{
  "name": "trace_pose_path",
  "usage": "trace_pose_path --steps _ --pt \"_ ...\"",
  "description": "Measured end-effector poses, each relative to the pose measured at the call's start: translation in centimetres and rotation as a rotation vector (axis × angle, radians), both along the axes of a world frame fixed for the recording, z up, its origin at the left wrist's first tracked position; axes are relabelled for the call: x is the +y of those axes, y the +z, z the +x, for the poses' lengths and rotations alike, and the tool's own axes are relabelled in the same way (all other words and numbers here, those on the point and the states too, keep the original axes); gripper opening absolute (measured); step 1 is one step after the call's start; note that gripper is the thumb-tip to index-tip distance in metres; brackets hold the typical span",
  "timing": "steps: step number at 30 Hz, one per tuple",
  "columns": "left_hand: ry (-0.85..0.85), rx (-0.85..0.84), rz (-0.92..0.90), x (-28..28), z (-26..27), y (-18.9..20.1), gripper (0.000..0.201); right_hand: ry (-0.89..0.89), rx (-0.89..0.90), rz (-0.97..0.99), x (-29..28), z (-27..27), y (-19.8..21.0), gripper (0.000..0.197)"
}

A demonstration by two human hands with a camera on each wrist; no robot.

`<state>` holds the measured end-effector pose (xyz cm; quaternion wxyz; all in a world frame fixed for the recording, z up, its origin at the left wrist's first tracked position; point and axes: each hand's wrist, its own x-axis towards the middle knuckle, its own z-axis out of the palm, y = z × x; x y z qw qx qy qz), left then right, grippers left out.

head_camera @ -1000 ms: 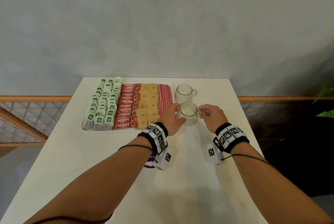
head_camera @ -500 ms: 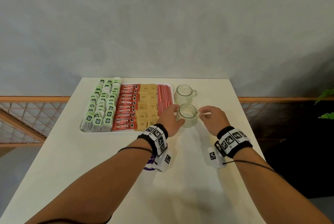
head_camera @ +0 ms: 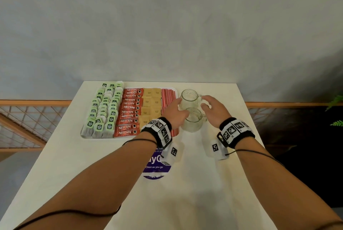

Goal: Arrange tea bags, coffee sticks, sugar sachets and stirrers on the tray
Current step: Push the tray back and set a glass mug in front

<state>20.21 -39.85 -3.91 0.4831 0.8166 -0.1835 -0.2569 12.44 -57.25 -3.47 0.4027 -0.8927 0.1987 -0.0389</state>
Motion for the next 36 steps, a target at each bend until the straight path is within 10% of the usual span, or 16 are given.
trace_pose_path --steps 18,25,36 --pt "-0.090 0.014 0.004 -1.2 2.5 0.7 0.085 0.041 0.067 0.039 -0.8 1.2 -0.4 0.050" --pt "-0.266 -0.187 0.180 1.5 1.0 -1.8 0.089 -0.113 0.118 0.044 -2.4 -1.7 -2.3 0.003" --pt "-0.227 -0.253 0.169 1.0 1.2 -2.1 0.068 -0.162 0.014 0.005 -1.4 -0.7 -2.5 0.007"
